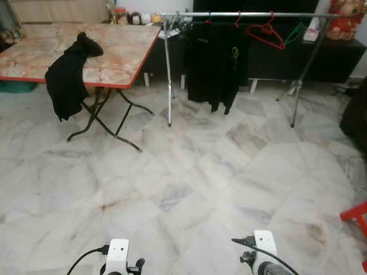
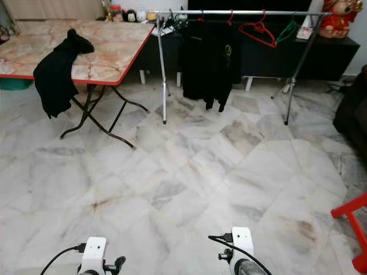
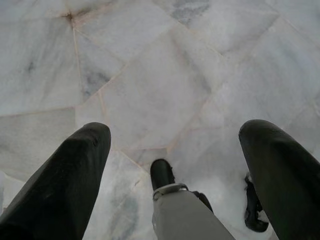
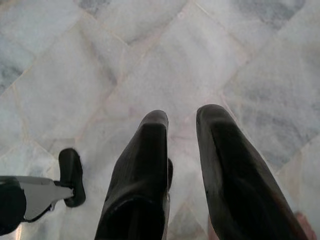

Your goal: Hang hanger

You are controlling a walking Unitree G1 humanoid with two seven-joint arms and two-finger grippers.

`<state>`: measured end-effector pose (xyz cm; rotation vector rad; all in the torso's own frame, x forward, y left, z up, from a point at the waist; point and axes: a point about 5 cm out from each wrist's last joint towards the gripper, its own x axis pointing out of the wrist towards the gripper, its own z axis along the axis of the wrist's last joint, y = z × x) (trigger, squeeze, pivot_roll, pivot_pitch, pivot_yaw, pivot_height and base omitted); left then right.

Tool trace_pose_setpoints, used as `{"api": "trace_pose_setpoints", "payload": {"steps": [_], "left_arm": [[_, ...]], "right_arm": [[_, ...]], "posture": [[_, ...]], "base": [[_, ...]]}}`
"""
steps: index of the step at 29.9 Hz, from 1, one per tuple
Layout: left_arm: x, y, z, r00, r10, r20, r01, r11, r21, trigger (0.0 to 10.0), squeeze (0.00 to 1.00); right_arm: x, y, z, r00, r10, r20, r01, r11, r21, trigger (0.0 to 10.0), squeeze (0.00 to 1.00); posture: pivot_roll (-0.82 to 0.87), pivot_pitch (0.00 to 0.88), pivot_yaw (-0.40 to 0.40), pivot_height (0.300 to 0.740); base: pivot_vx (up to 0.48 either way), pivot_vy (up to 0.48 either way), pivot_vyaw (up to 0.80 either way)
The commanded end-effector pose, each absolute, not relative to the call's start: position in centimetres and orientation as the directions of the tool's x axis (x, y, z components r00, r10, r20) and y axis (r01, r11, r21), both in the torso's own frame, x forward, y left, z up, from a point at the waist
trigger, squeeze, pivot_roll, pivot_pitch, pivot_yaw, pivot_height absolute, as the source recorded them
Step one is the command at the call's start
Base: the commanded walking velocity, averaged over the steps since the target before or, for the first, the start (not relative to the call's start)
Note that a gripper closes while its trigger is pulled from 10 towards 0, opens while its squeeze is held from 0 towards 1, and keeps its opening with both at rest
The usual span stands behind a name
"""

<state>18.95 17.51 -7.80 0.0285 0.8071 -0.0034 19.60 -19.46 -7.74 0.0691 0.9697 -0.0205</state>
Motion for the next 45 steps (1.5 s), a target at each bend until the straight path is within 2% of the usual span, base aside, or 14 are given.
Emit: {"api": "trace_pose_setpoints", "payload": {"steps": [1,45], "left_arm": [[18.6,17.5,-8.0,0.676,0.002,-0.737,0.012,1.000,0.013,10.0,0.00],[19.3,17.7,-7.8,0.669,-0.005,-0.743,0.016,1.000,0.007,10.0,0.00]], "right_arm": [[19.9,-19.4,-7.6,0.577,0.011,-0.817,0.056,0.997,0.053,10.0,0.00],[20.7,-19.4,-7.1,0.591,0.006,-0.806,0.057,0.997,0.050,10.0,0.00]], "posture": [[-0.05,0.000,-0.027,0.740],[-0.05,0.000,-0.025,0.740]], "base": [[0.330,0.000,0.00],[0.336,0.000,0.00]]}}
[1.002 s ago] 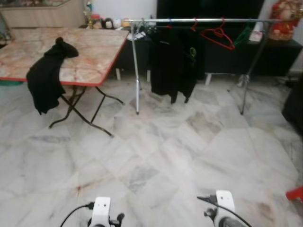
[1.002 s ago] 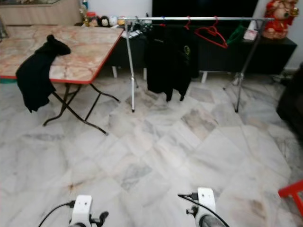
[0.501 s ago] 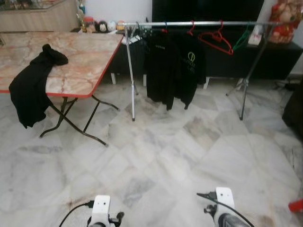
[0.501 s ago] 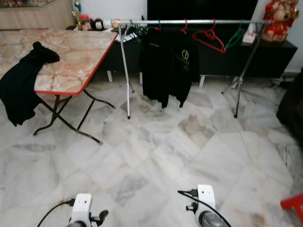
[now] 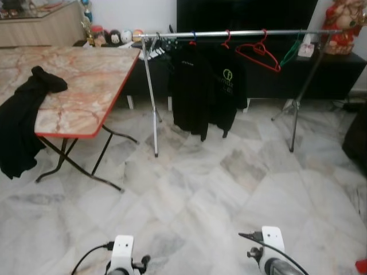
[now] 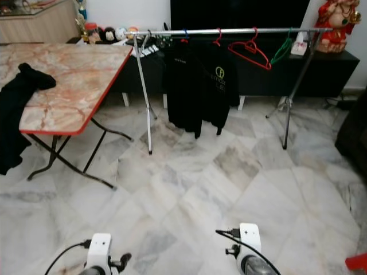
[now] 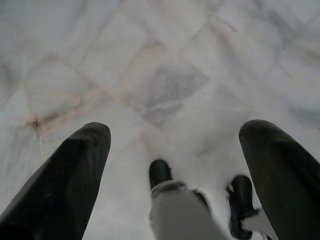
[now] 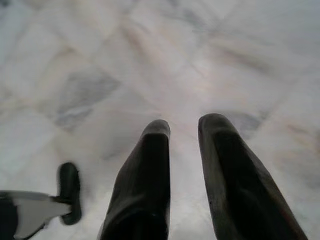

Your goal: Hang hanger

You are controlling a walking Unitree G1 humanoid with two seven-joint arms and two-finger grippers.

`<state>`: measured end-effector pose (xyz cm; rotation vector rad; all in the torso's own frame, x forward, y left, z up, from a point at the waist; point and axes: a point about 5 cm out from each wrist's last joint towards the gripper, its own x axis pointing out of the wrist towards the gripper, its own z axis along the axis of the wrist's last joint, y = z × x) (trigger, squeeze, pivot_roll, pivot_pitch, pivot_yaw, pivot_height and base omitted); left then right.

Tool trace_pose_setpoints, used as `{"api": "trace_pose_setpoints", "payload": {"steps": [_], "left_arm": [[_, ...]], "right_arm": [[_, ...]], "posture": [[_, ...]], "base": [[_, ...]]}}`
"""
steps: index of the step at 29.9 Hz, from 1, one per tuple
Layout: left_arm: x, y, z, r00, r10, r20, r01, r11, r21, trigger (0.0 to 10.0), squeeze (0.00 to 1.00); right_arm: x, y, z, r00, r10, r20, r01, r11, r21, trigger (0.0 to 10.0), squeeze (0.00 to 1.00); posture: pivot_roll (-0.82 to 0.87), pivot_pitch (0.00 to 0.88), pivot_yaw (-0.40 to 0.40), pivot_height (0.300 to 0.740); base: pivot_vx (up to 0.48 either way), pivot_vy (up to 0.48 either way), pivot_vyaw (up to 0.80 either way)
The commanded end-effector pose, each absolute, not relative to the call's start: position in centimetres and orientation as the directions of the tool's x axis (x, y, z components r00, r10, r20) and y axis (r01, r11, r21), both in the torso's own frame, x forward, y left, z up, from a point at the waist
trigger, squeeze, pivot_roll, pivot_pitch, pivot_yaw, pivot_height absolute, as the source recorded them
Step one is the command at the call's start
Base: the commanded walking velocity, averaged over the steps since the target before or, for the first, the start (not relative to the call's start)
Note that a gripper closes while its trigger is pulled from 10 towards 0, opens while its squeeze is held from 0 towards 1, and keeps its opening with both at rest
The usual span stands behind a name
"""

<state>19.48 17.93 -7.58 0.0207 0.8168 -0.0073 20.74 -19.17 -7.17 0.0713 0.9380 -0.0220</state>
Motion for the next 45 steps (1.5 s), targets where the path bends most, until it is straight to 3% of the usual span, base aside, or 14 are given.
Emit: {"api": "trace_pose_setpoints", "payload": {"steps": [1,34,45], "left_arm": [[19.3,17.7,-7.8,0.668,-0.006,-0.744,0.018,1.000,0.008,10.0,0.00],[19.9,18.4,-7.4,0.674,-0.002,-0.738,0.016,1.000,0.012,10.0,0.00],[20.6,17.6,-7.1,0.685,-0.025,-0.728,0.031,0.999,-0.005,10.0,0.00]], "right_arm": [[20.7,-19.4,-7.1,0.592,0.007,-0.806,0.056,0.997,0.049,10.0,0.00],[21.5,-18.7,-6.8,0.599,0.030,-0.800,0.004,0.999,0.041,10.0,0.00],[22.1,-19.4,-6.4,0.608,0.022,-0.794,-0.008,1.000,0.022,10.0,0.00]], "posture": [[-0.06,0.000,-0.020,0.740],[-0.08,0.000,-0.025,0.740],[-0.05,0.000,-0.035,0.740]], "base": [[0.330,0.000,0.00],[0.334,0.000,0.00],[0.350,0.000,0.00]]}}
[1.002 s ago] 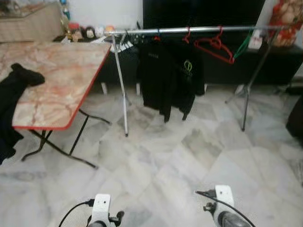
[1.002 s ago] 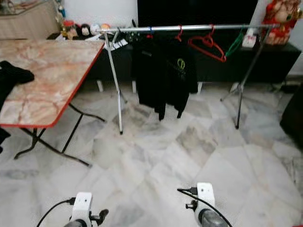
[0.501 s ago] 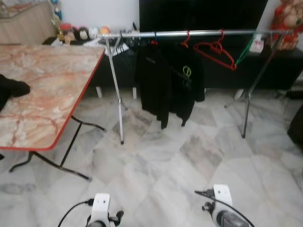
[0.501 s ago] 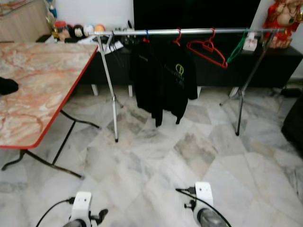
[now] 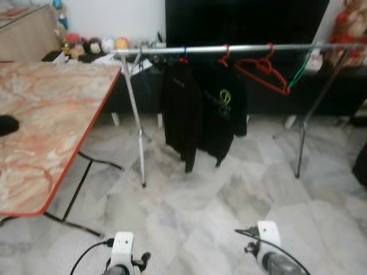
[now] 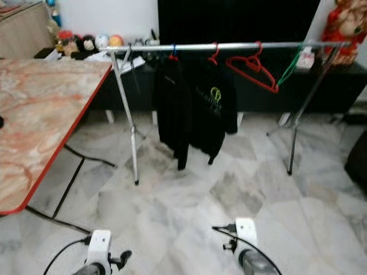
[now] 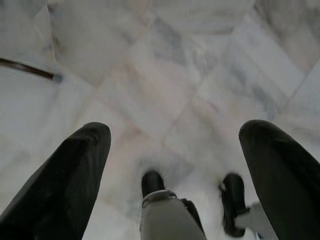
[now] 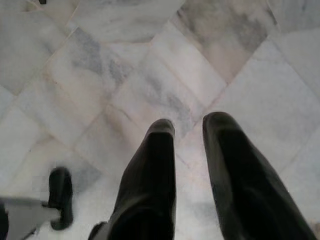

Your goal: Hang hanger

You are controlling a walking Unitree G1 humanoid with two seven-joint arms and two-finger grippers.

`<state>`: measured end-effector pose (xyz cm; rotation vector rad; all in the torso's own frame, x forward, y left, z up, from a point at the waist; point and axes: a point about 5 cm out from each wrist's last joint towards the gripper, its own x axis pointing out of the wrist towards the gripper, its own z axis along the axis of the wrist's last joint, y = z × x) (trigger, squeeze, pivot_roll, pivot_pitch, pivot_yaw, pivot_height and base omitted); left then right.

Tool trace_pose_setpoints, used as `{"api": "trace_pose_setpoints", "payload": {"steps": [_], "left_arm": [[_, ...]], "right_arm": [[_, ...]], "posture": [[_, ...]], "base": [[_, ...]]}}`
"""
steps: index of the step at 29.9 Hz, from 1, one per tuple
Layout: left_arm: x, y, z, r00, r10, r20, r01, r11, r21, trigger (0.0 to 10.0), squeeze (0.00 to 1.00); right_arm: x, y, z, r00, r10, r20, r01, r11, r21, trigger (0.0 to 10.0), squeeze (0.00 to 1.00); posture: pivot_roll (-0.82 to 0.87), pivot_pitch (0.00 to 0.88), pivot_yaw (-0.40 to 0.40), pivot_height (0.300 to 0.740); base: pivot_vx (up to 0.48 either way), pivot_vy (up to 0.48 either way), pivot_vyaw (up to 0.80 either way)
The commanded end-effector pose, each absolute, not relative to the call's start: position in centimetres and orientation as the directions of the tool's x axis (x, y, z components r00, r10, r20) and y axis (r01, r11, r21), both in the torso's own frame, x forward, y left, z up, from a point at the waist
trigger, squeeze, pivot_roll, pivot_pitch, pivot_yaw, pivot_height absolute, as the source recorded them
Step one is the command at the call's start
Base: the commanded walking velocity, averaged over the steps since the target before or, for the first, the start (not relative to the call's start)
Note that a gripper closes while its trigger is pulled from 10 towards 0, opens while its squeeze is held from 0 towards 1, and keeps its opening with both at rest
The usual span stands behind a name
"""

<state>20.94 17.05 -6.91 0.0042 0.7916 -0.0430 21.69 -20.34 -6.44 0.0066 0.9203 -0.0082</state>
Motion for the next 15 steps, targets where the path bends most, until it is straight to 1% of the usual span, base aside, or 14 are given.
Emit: {"api": "trace_pose_setpoints", "payload": {"steps": [1,3,13,15], "left_arm": [[20.58,17.56,-7.12,0.685,-0.026,-0.728,0.033,0.999,-0.005,10.0,0.00],[20.56,17.52,-7.14,0.683,-0.027,-0.730,0.036,0.999,-0.003,10.0,0.00],[20.55,17.72,-7.13,0.680,-0.032,-0.732,0.054,0.999,0.006,10.0,0.00],[20.53,17.76,-7.14,0.678,-0.032,-0.734,0.054,0.999,0.007,10.0,0.00]], "right_arm": [[22.10,-19.45,-6.34,0.608,0.022,-0.794,-0.009,1.000,0.021,10.0,0.00],[22.07,-19.50,-6.35,0.609,0.019,-0.793,-0.004,1.000,0.021,10.0,0.00],[22.08,-19.33,-6.37,0.611,0.017,-0.791,0.003,1.000,0.024,10.0,0.00],[22.07,-19.30,-6.38,0.612,0.018,-0.791,0.004,1.000,0.026,10.0,0.00]], "posture": [[-0.05,0.000,-0.035,0.740],[-0.06,0.000,-0.022,0.740],[-0.06,0.000,-0.018,0.740],[-0.07,0.000,-0.004,0.740]], "base": [[0.356,0.000,0.00],[0.349,0.000,0.00],[0.352,0.000,0.00],[0.354,0.000,0.00]]}}
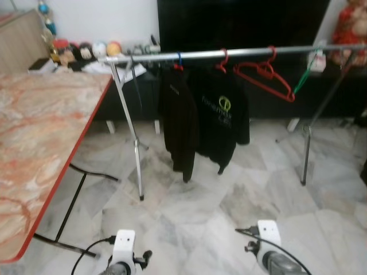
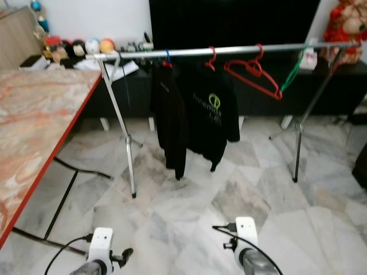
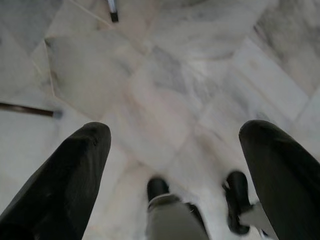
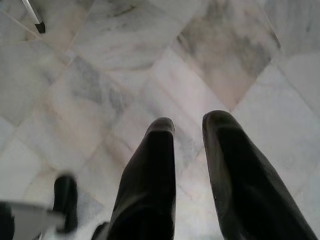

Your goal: Hang hanger

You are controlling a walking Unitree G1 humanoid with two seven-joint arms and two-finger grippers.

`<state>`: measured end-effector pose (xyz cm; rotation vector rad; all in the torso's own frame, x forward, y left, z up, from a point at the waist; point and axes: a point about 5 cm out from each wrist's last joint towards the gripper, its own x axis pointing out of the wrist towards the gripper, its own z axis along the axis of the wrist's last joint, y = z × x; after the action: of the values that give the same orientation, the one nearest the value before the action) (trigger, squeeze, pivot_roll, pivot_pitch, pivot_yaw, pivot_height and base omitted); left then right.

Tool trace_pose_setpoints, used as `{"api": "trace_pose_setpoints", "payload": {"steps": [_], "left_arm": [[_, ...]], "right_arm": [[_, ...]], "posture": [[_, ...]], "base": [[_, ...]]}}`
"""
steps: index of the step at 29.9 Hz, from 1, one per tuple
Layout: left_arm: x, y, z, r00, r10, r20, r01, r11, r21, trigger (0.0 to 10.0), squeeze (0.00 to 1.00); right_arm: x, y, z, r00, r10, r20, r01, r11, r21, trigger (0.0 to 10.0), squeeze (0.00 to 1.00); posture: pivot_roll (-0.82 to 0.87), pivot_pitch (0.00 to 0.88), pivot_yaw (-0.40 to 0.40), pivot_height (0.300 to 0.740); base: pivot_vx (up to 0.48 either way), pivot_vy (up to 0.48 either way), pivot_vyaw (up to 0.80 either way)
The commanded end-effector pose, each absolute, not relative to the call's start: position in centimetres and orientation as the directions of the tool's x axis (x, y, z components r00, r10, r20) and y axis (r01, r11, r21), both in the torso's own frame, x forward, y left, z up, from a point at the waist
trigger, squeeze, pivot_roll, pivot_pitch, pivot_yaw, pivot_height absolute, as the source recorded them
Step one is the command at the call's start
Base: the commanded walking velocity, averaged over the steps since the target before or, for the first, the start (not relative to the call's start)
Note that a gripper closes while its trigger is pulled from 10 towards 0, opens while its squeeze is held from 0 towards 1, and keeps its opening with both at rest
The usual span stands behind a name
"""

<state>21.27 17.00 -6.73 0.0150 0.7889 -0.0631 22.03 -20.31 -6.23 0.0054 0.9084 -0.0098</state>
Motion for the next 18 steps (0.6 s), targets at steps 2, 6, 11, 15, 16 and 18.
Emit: {"api": "trace_pose_setpoints", "payload": {"steps": [2,6,11,15,16,18], "left_arm": [[20.47,17.77,-7.18,0.676,-0.033,-0.736,0.056,0.998,0.007,10.0,0.00],[20.47,17.68,-7.19,0.675,-0.037,-0.737,0.061,0.998,0.005,10.0,0.00],[20.47,17.50,-7.20,0.678,-0.038,-0.734,0.057,0.998,0.001,10.0,0.00],[20.37,17.46,-7.24,0.677,-0.040,-0.735,0.057,0.998,-0.002,10.0,0.00],[20.37,17.46,-7.24,0.677,-0.040,-0.735,0.057,0.998,-0.002,10.0,0.00],[20.28,17.46,-7.29,0.675,-0.042,-0.737,0.060,0.998,-0.003,10.0,0.00]], "right_arm": [[22.03,-19.29,-6.41,0.614,0.015,-0.789,0.012,0.999,0.029,10.0,0.00],[22.03,-19.37,-6.39,0.616,0.015,-0.788,0.012,1.000,0.029,10.0,0.00],[22.02,-19.53,-6.37,0.611,0.023,-0.791,-0.010,1.000,0.022,10.0,0.00],[21.92,-19.57,-6.42,0.607,0.023,-0.794,-0.014,1.000,0.019,10.0,0.00],[21.92,-19.57,-6.42,0.607,0.023,-0.794,-0.014,1.000,0.019,10.0,0.00],[21.82,-19.57,-6.48,0.606,0.021,-0.795,-0.010,1.000,0.019,10.0,0.00]], "posture": [[-0.08,0.000,-0.001,0.740],[-0.08,0.000,-0.004,0.740],[-0.07,0.000,-0.019,0.740],[-0.07,0.000,-0.015,0.740],[-0.07,0.000,-0.015,0.740],[-0.09,0.000,-0.006,0.740]], "base": [[0.351,0.000,0.00],[0.352,0.000,0.00],[0.351,0.000,0.00],[0.348,0.000,0.00],[0.345,0.000,0.00],[0.347,0.000,0.00]]}}
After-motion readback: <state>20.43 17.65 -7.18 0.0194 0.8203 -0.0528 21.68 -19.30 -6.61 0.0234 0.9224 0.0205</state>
